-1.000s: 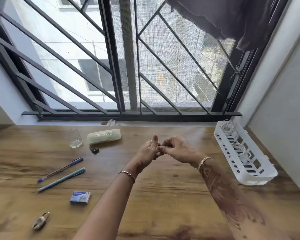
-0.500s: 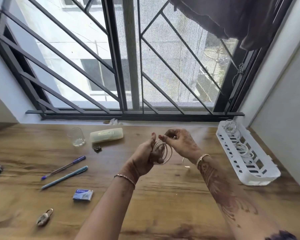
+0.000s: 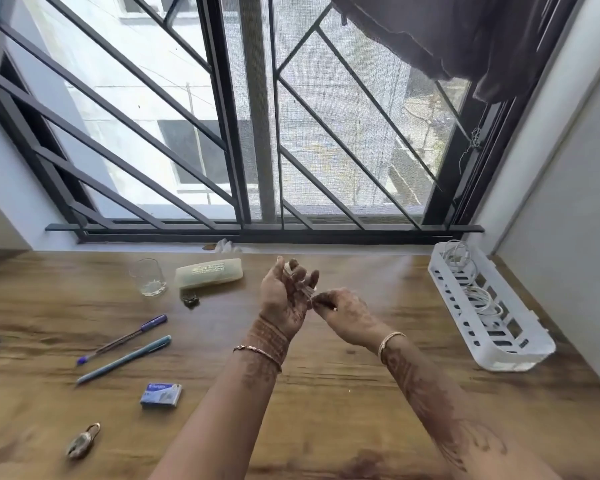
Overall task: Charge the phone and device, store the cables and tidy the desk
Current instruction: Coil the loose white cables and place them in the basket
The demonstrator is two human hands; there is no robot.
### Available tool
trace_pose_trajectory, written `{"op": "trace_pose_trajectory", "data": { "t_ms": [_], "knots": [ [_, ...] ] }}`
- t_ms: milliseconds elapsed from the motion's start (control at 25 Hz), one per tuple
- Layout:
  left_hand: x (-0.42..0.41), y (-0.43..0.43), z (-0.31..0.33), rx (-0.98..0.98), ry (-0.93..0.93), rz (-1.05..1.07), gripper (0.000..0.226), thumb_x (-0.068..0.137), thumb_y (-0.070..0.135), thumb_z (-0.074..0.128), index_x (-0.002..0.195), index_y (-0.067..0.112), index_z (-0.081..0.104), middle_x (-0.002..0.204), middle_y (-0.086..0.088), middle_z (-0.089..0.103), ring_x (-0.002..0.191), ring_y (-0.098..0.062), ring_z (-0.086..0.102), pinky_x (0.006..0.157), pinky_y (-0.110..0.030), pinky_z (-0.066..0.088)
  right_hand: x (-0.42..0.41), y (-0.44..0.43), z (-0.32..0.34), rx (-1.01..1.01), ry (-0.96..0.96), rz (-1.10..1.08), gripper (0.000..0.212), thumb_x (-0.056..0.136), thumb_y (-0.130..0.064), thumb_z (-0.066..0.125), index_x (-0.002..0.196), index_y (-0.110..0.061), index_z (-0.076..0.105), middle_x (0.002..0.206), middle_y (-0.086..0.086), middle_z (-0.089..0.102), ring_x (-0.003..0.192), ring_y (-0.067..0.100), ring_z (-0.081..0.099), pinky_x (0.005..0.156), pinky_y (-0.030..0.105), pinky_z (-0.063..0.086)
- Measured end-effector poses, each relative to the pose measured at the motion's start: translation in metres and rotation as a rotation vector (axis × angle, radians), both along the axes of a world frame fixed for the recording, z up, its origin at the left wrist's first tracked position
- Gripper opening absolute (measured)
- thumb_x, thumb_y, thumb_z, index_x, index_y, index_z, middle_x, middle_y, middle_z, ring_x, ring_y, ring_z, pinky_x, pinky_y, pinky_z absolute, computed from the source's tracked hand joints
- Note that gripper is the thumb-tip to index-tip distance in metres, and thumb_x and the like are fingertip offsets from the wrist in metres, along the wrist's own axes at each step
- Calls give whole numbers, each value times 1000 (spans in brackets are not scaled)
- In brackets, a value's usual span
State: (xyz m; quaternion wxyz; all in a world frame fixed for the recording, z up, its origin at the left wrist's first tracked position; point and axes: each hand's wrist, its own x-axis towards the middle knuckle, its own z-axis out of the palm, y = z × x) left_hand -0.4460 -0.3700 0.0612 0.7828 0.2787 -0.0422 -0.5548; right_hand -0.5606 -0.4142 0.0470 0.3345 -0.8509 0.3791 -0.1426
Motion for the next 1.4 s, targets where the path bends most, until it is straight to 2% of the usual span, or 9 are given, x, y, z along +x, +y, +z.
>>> {"op": "trace_pose_trajectory", "data": {
  "t_ms": [160,320,480,560,680,800,1080,1200,1400],
  "knots": [
    [6,-2,-6,93,-238,37,31,103,26,33,79,11,47,63,0,35,52,-11,38,76,-33,52,-7,5,14,-41,181,125,22,94,-23,53,104,-20,72,105,1,72,99,16,64,88,25,49],
    [-4,-2,-9,151,-498,-14,29,103,21,34,79,11,46,63,2,37,47,-6,41,72,-31,47,-10,14,32,-91,351,226,21,93,-28,53,100,-25,72,100,-1,71,93,18,63,80,27,50],
    [-1,9,-18,303,-992,-144,31,104,27,31,82,13,47,62,0,41,55,-10,37,47,-16,34,-18,13,52,-155,328,273,20,93,-31,52,89,-28,71,76,-14,60,78,10,58,72,26,47],
    [1,15,-16,335,-1068,-207,39,103,34,27,79,13,50,59,-3,47,49,-9,40,40,-14,31,-21,4,55,-178,283,271,20,95,-34,51,91,-28,69,73,-15,59,74,6,55,69,23,42],
    [-4,17,-8,284,-1105,-328,57,100,47,21,73,11,55,57,-2,50,47,-7,47,51,-18,40,-24,-10,52,-215,136,241,12,92,-37,57,91,-33,68,84,-15,69,77,4,62,73,27,50],
    [-4,18,-8,272,-1011,-413,71,95,59,18,66,11,62,66,-17,49,46,-13,44,71,-38,54,-25,-19,43,-299,-9,220,7,86,-34,65,85,-29,70,83,-10,65,72,2,57,65,24,46],
    [-5,23,5,244,-826,-571,71,91,64,20,63,17,64,55,0,54,44,-12,45,56,-35,56,-23,-9,17,384,-527,199,9,90,-5,60,98,0,62,81,8,68,69,12,63,69,22,53],
    [-2,26,7,241,-786,-545,52,94,55,32,86,16,64,53,-1,51,41,-12,49,53,-36,58,-23,-7,16,433,-584,163,6,90,-8,61,95,-6,63,84,7,65,71,13,61,66,22,51],
    [2,19,2,188,-876,-503,59,89,57,40,98,1,57,51,-1,48,38,-11,38,51,-31,55,-18,-5,20,404,-628,62,11,89,-12,64,96,-4,66,89,18,69,74,19,67,72,28,57]
  ]
}}
